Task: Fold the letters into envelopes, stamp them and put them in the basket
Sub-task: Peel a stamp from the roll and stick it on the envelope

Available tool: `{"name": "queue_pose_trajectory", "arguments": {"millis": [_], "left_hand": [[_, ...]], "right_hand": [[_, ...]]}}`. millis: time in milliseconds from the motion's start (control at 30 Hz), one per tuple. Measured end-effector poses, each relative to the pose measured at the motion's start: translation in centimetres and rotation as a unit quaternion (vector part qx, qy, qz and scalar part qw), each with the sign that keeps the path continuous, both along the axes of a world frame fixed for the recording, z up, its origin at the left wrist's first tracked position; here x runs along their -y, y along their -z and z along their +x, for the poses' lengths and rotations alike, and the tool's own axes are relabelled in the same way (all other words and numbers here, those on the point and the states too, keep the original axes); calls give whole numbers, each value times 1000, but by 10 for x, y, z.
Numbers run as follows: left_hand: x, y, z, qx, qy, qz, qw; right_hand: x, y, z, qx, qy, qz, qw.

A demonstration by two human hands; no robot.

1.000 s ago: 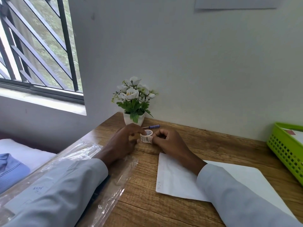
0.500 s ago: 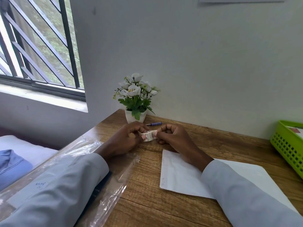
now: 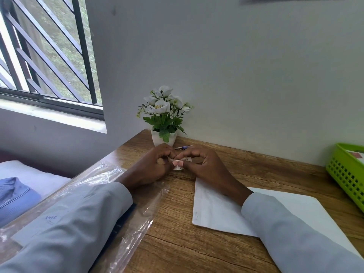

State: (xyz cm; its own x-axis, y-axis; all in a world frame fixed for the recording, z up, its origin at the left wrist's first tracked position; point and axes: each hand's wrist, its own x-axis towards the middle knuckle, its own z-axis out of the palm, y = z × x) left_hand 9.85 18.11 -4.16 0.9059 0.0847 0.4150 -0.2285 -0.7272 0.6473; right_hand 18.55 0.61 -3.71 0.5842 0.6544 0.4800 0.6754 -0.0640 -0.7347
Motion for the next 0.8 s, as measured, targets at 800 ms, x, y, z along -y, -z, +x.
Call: {"name": "queue_pose_trajectory", "arguments": {"millis": [800], "left_hand": [[-5,-2,2,-20,-25,-4,999]], "right_hand": [[-1,0,-1,29,32,11,999]]}}
